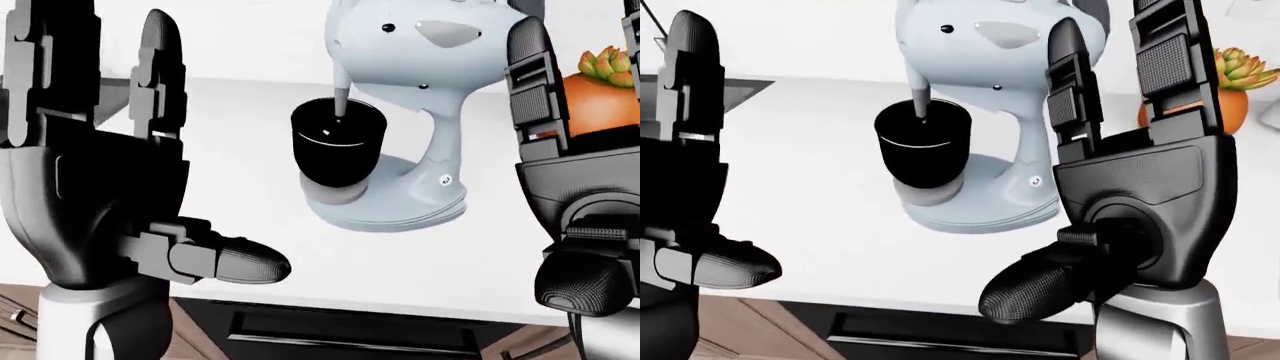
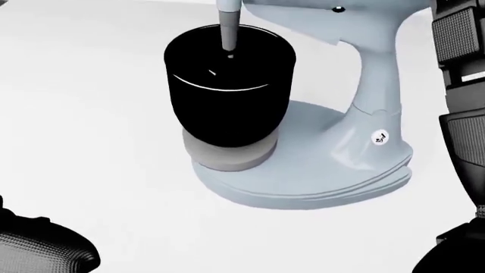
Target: Open the stand mixer head.
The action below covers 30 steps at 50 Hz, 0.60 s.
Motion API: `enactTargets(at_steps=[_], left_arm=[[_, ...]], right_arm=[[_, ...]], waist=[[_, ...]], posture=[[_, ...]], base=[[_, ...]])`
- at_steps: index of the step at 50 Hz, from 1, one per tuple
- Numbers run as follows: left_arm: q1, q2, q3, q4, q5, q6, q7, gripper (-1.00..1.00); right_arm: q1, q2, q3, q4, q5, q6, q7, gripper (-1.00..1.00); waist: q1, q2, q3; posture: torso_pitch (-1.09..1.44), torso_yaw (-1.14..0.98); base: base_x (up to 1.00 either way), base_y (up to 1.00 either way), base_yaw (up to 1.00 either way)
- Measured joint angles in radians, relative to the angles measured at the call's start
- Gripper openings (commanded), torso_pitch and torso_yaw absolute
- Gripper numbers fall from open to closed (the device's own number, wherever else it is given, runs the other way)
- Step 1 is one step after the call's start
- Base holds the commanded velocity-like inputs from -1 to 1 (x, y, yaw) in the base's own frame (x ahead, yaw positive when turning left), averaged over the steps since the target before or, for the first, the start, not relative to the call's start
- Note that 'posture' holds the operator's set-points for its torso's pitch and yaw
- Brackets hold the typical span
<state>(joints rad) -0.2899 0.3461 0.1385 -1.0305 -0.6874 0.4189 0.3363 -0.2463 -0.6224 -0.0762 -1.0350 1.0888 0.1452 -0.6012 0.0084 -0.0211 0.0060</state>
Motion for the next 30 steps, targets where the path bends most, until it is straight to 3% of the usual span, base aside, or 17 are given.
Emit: enactTargets(at_steps=[14, 26, 30], left_arm=[[-0.001, -0.006, 0.012, -0.004, -0.002, 0.004, -0.005, 1.00], [0.000, -0.018, 0.014, -0.011, 0.004, 0.007, -0.015, 1.00], [-0.002, -0.022, 0.015, -0.013, 0.011, 0.009, -0.018, 1.00]], right_arm=[[0.003, 0.005, -0.002, -0.004, -0.002, 0.003, 0.005, 1.00], [0.006, 0.007, -0.006, -0.011, 0.001, 0.002, 0.003, 1.00], [0.009, 0.020, -0.016, -0.012, 0.012, 0.017, -0.003, 1.00]], waist=[[0.004, -0.002, -0.096], [0.001, 0.003, -0.218], [-0.002, 0.004, -0.249]], posture=[[-0.23, 0.00], [-0.35, 0.00], [-0.38, 0.00]], base=[[0.00, 0.00, 0.00], [0.00, 0.00, 0.00], [0.00, 0.00, 0.00]])
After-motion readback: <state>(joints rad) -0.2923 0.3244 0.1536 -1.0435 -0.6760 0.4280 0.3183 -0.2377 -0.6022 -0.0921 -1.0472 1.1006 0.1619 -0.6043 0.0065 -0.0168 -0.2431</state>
